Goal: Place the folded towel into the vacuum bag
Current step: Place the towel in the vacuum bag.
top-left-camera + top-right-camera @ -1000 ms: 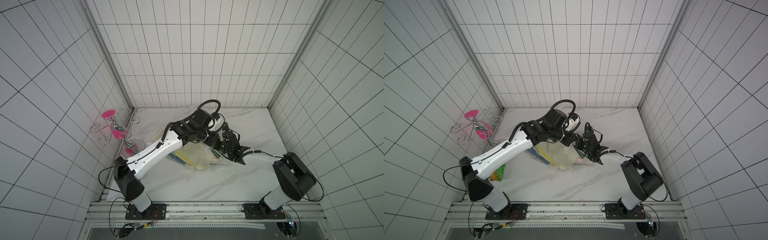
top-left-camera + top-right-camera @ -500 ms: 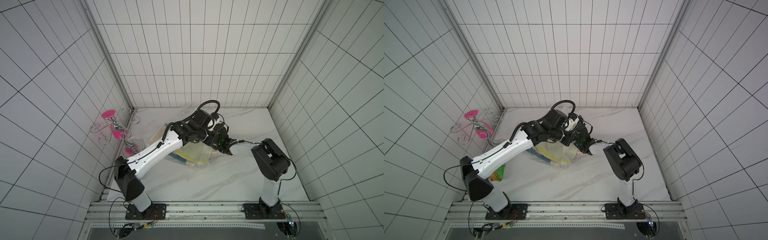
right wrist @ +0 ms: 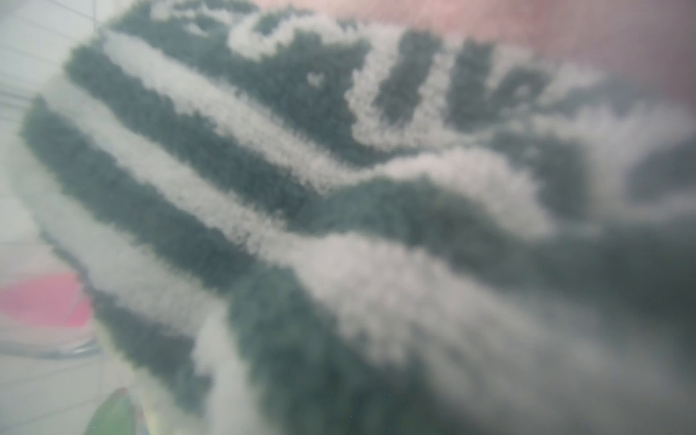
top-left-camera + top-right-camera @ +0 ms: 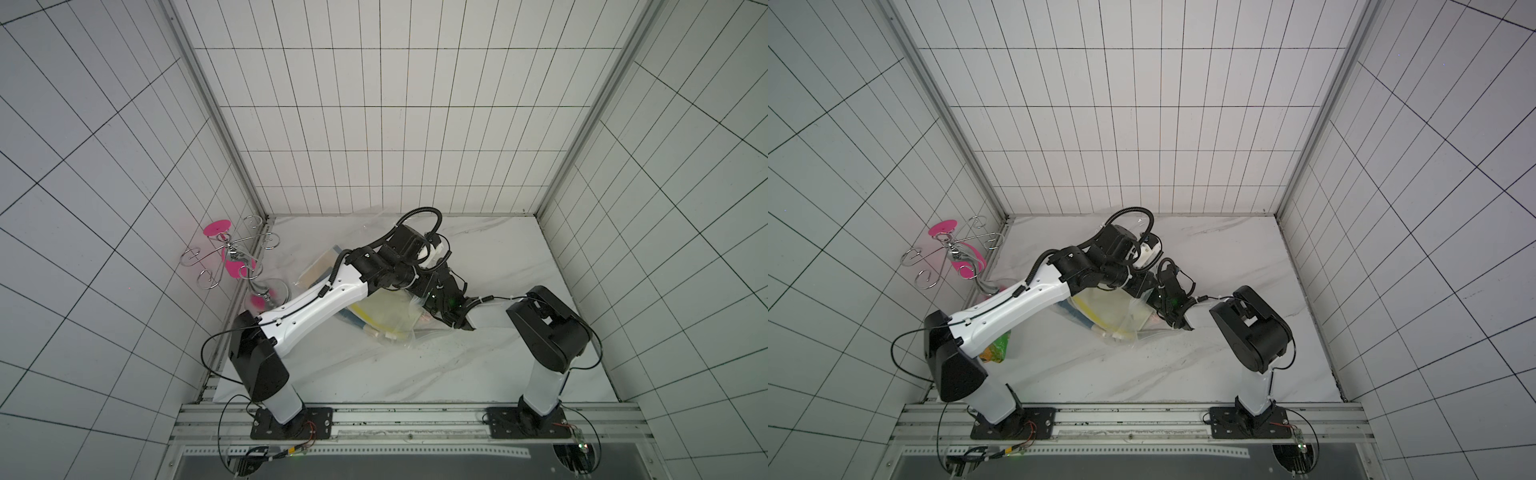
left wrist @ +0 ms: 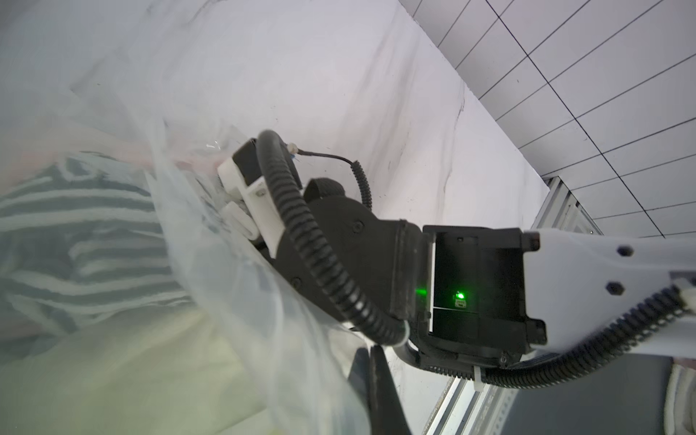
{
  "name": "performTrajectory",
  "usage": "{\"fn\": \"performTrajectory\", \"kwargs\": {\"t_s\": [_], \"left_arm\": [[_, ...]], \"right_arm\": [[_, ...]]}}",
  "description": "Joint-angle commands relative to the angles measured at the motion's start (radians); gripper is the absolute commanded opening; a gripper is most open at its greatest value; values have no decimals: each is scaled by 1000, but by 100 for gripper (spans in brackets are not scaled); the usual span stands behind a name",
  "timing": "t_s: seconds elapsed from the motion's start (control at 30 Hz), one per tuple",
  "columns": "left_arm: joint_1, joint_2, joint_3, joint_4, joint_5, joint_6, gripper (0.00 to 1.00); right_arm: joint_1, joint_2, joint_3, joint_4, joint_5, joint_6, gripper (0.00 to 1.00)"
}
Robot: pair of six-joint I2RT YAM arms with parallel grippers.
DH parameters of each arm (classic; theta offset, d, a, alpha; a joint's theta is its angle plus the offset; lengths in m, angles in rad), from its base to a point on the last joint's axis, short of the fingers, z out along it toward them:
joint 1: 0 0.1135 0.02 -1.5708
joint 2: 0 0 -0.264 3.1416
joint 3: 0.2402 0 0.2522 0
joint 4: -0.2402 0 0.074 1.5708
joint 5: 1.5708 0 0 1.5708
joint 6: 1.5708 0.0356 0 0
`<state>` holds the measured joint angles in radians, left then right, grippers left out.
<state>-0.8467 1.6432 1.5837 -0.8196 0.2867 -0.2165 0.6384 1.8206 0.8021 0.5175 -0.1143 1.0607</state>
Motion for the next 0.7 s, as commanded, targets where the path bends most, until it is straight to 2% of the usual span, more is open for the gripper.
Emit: {"fn": "performTrajectory", "kwargs": {"t_s": [0.0, 0.07, 0.17, 0.23, 0.33, 0.47, 0.53, 0.57, 0.6, 0.63, 0.67], "left_arm": [[-24, -20, -41, 6, 90, 10, 0], [-15, -57, -118, 57, 130, -3, 1], [-13, -113, -206, 166, 195, -53, 6], [-6, -140, -237, 221, 215, -86, 6], [24, -161, -271, 293, 209, -123, 5], [56, -162, -266, 299, 206, -126, 3], [62, -160, -257, 289, 200, -119, 3], [65, -158, -253, 280, 194, -112, 3], [71, -157, -250, 270, 182, -109, 3], [77, -155, -248, 266, 176, -109, 3], [86, -157, -249, 264, 167, -110, 4]], "right_arm": [[-19, -68, 41, -35, -76, -67, 26], [-40, -125, 39, -36, -151, -128, 39], [-64, -202, 39, -102, -174, -213, 48], [-81, -207, 75, -141, -183, -269, 49], [-114, -125, 142, -89, -220, -267, 49], [-141, 17, 181, 168, -275, -196, 49], [-138, 47, 166, 251, -247, -161, 49], [-137, 48, 149, 176, -164, -124, 50], [-146, 51, 149, -5, -56, -58, 50], [-162, 68, 170, -172, -11, -25, 50], [-180, 94, 172, -231, -15, -7, 50]]}}
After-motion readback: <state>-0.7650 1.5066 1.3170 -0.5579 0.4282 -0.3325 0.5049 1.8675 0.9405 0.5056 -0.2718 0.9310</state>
